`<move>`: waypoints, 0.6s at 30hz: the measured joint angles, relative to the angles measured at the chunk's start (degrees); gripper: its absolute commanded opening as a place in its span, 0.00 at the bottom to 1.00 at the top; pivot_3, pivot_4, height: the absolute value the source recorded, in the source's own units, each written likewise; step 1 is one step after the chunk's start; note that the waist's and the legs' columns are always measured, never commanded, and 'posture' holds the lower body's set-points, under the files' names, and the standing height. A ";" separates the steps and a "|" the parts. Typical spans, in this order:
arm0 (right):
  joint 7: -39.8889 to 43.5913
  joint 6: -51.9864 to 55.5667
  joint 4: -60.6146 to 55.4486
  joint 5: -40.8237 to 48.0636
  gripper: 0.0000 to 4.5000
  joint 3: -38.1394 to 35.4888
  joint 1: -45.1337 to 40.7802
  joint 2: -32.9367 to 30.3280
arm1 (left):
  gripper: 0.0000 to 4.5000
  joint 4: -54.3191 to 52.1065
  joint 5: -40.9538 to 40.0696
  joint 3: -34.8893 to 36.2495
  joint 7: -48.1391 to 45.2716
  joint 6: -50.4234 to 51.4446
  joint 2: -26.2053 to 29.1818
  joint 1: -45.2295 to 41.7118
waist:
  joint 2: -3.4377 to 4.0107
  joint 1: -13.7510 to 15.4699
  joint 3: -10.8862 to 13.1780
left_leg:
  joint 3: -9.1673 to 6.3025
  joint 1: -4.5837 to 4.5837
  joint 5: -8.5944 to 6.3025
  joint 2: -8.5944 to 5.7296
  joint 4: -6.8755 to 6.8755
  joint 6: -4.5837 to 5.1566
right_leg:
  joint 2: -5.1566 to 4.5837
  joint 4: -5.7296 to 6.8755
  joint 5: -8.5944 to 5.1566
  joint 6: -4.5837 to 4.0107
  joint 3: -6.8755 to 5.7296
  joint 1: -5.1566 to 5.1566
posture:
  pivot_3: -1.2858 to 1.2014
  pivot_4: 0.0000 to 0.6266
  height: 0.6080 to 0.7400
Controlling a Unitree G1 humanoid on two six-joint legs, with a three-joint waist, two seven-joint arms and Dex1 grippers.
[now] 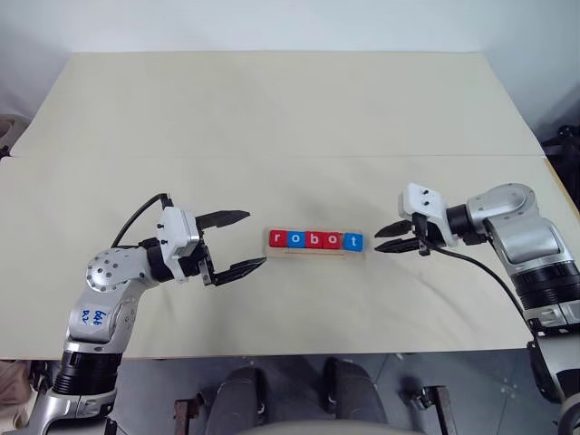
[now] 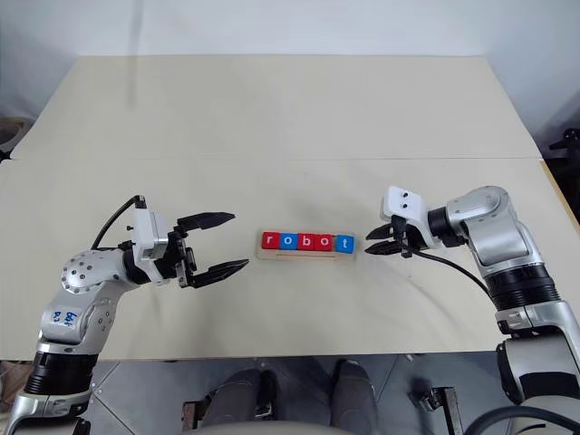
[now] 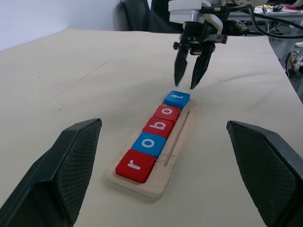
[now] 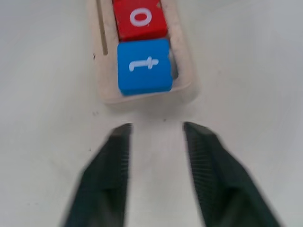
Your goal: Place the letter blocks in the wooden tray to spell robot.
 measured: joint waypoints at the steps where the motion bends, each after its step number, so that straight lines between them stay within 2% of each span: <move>1: 0.08 0.39 -0.65 0.22 0.01 0.05 0.02 0.22 | 1.00 0.00 0.00 -0.01 -0.02 0.00 0.00 -0.01 | 0.00 -0.01 0.00 | 0.00 0.00 0.00 0.00 0.00 0.00 | 0.00 0.00 0.00 0.00 0.00 0.00 | 0.52 0.24 1.00; 18: -2.92 2.71 -1.87 1.07 0.01 0.34 0.01 3.60 | 1.00 0.00 0.00 -0.01 0.00 0.05 0.00 -0.24 | 0.00 0.03 0.00 | -0.01 0.00 0.00 -0.01 0.02 0.00 | 0.00 0.01 0.00 0.00 0.00 0.01 | 0.52 0.24 1.00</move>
